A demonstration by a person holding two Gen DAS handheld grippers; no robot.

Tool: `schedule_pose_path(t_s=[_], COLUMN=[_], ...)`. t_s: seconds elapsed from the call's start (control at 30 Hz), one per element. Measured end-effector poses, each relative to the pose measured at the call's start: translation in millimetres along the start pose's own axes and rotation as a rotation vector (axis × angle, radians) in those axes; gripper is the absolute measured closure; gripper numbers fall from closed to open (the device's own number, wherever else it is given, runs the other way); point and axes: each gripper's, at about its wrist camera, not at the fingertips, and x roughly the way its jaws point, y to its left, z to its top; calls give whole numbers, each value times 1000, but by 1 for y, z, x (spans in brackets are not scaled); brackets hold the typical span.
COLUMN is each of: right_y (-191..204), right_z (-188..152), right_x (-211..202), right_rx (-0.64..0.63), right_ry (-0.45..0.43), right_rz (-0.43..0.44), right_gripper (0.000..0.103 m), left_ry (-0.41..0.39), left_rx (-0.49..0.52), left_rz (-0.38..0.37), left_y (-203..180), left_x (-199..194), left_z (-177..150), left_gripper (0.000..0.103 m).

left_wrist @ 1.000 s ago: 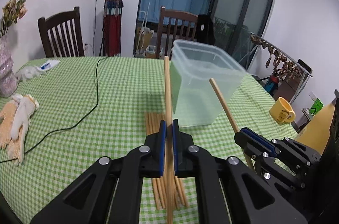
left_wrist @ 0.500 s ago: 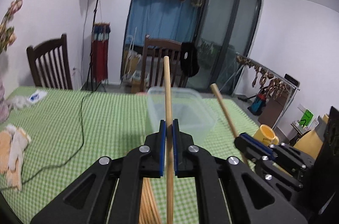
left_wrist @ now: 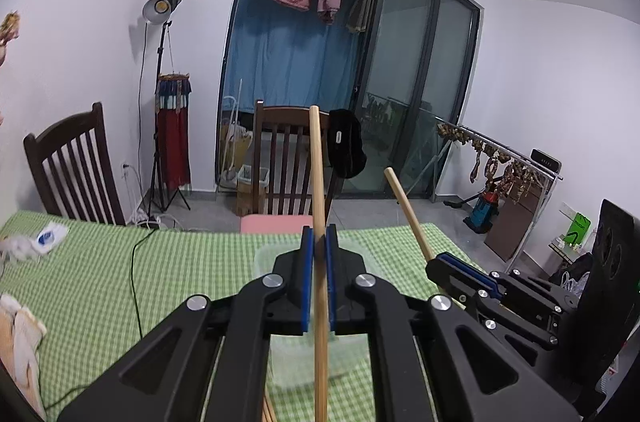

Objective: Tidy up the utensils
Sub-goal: 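Lift both held chopsticks and carry them toward the clear plastic container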

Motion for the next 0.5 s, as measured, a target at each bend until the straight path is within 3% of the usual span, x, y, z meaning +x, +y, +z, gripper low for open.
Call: schedule_pose_path(t_s=[0.5], right_y=[-29], right_z=[24], right_x=[61], right_rx=[50], right_ry=[-95], right_rz=[142], right_gripper=[97], left_ry=[-102], left_rx=[-7], left_rz=[-72], left_y=[21], left_x=[78], left_z=[43], left_gripper=[100])
